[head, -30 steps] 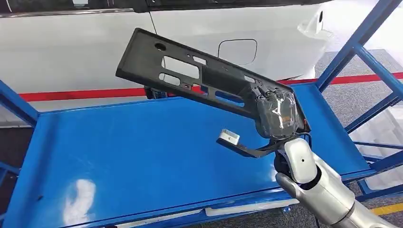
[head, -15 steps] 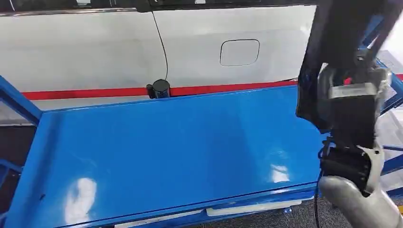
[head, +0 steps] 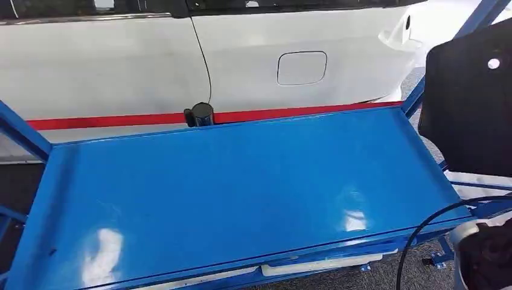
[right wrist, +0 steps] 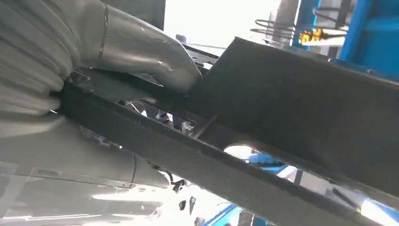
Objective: Take the parts from the cabinet and place them on the table.
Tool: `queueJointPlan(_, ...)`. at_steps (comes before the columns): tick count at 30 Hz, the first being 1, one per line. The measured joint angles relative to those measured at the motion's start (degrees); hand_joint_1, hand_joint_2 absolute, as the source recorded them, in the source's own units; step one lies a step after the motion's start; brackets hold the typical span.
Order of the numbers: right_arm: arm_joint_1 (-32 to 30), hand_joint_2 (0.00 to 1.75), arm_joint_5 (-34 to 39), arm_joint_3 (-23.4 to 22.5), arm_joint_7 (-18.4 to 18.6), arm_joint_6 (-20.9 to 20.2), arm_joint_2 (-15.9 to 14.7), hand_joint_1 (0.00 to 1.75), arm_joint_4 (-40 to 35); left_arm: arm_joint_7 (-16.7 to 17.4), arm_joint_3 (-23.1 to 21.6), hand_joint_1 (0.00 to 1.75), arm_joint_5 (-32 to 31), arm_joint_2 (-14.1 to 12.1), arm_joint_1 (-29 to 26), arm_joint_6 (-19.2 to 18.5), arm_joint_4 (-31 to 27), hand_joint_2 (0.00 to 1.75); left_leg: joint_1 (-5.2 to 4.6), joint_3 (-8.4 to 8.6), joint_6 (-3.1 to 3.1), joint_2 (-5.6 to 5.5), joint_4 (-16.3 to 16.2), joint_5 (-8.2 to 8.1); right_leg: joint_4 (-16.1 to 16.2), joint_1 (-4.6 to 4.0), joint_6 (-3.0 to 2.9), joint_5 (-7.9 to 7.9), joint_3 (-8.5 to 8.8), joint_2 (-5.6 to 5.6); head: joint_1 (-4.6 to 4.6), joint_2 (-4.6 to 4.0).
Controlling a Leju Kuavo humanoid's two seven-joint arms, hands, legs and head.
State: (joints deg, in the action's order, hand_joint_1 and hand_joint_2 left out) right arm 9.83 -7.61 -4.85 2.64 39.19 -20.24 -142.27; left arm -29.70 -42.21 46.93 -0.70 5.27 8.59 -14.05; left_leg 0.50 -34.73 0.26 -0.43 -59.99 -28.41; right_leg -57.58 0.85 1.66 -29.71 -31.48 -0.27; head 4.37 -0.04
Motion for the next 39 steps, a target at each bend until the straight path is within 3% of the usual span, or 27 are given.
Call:
queueJointPlan(9, 0.0, 1.75, -0.7, -1.5, -0.1, 0.0, 2.3, 1.75, 0.0, -0.2, 0.7, 0.00, -0.1, 0.7, 0.0, 2.1, 0.3, 1.75, 0.00, 0.03, 0.00, 0.06, 0.0, -0.01, 0.0, 0.00, 0.00, 0.02, 0.04, 0.06, -0.02, 0.00)
queueJointPlan(11, 0.0, 1.75, -1.6, -1.4, 0.8, 0.0, 2.6, 1.75, 0.0, 1.0, 0.7, 0.00, 0.5, 0.8, 0.0, 1.0, 0.3, 1.75, 0.00, 0.02, 0.00, 0.05, 0.0, -0.01, 0.0, 0.00, -0.01, 0.01, 0.09, 0.06, -0.02, 0.00)
queueJointPlan(14, 0.0, 1.75, -3.2, -1.2, 1.8, -0.1, 3.1, 1.75, 0.0, 6.5, 0.7, 0.00, 0.2, 1.2, 0.0, 1.3, 0.5, 1.75, 0.00, 0.02, 0.00, 0.06, 0.0, -0.01, 0.0, 0.00, -0.01, 0.01, 0.09, 0.06, 0.00, 0.00)
queueJointPlan(21, -1.7, 1.75, -5.2, 0.8, -0.4, -0.1, 4.9, 1.75, 0.0, 8.9, 0.7, 0.00, -1.0, 1.7, 0.0, 2.3, 0.7, 1.75, -0.18, 0.04, 0.18, 0.05, -0.1, -0.15, 0.1, 0.13, 0.09, 0.05, 0.12, 0.04, -0.09, -0.02)
queueJointPlan(26, -5.4, 1.75, -5.6, 2.9, -0.9, -0.1, 6.5, 1.75, 0.0, 11.5, 0.7, 0.00, -1.9, 2.1, 0.0, 2.3, 0.8, 1.75, -0.68, 0.03, 0.60, 0.03, -0.1, -0.34, 0.1, 0.64, 0.62, 0.01, 0.14, 0.04, -0.15, 0.00)
queueJointPlan(29, -7.2, 1.75, -2.9, 4.7, -1.4, -0.1, 7.4, 1.75, 0.0, 13.4, 0.5, 0.00, -2.9, 2.3, 0.0, 2.5, 0.8, 1.75, -0.73, 0.08, 1.38, 0.07, 0.3, 0.23, 0.2, 0.80, 1.30, 0.45, 0.31, 0.06, -0.35, 0.00)
queueJointPlan(30, -7.6, 1.75, -1.7, 5.5, -2.3, -0.1, 7.7, 1.75, 0.0, 13.5, 0.5, 0.00, -2.9, 2.4, 0.1, 3.0, 0.9, 1.75, -0.42, 0.27, 1.74, 0.25, 0.8, 0.62, -0.4, 0.84, 1.32, -0.63, 0.08, 0.17, -0.35, -0.02)
queueJointPlan(31, -7.8, 1.75, -0.2, 6.4, -3.6, -0.1, 8.0, 1.75, 0.1, 12.9, 0.5, 0.00, -2.6, 2.4, 0.1, 3.2, 0.9, 1.75, -0.36, 0.22, 1.95, 0.26, 0.9, 0.77, -2.5, 0.73, 1.28, -2.80, -0.71, 0.16, 0.15, 0.00)
queueJointPlan(33, -7.8, 1.75, 2.6, 8.2, -6.5, -0.1, 8.7, 1.75, 0.3, 11.1, 0.5, 0.00, -1.3, 2.4, 0.1, 3.5, 0.9, 1.75, -0.52, 0.01, 2.12, 0.36, 0.9, 0.91, -10.8, 0.75, 1.25, -7.77, -3.79, 0.17, 0.94, -0.02)
queueJointPlan(34, -7.7, 1.75, 4.4, 9.2, -8.0, -0.1, 9.0, 1.75, 0.5, 10.4, 0.5, 0.00, -0.4, 2.3, 0.1, 3.9, 0.9, 1.75, -0.62, -0.14, 2.11, 0.43, 0.9, 1.01, -14.5, 0.74, 1.26, -9.31, -5.23, 0.18, 1.05, 0.00)
queueJointPlan(35, -7.1, 1.75, 6.9, 10.2, -9.6, -0.2, 9.3, 1.75, 0.9, 10.0, 0.5, 0.00, 0.7, 2.3, 0.1, 4.5, 1.0, 1.75, -0.71, -0.27, 2.08, 0.57, 0.9, 1.11, -16.5, 0.74, 1.18, -9.57, -5.89, 0.18, 1.25, 0.00)
queueJointPlan(36, -5.7, 1.75, 10.2, 11.4, -11.6, -0.2, 9.5, 1.75, 1.7, 9.7, 0.6, 0.00, 2.1, 2.2, 0.0, 5.3, 1.0, 1.75, -0.81, -0.40, 1.94, 0.78, 0.9, 1.25, -15.8, 0.74, 1.02, -8.31, -5.35, 0.18, 1.47, 0.00)
queueJointPlan(37, -4.1, 1.75, 13.0, 12.7, -13.4, -0.2, 9.8, 1.75, 3.0, 9.5, 0.7, 0.00, 3.3, 2.2, 0.1, 5.8, 1.0, 1.75, -0.86, -0.48, 1.74, 1.05, 0.9, 1.39, -13.0, 0.73, 0.79, -6.23, -3.84, 0.17, 1.60, 0.00)
queueJointPlan(39, -2.4, 1.75, 14.9, 15.3, -15.7, -0.2, 10.6, 1.75, 5.1, 9.3, 0.7, 0.00, 4.0, 2.1, 0.3, 6.1, 1.0, 1.75, -0.96, -0.61, 1.36, 1.26, 0.9, 1.72, -2.7, 0.64, -0.03, -1.76, 1.85, 0.33, 1.60, -0.02)
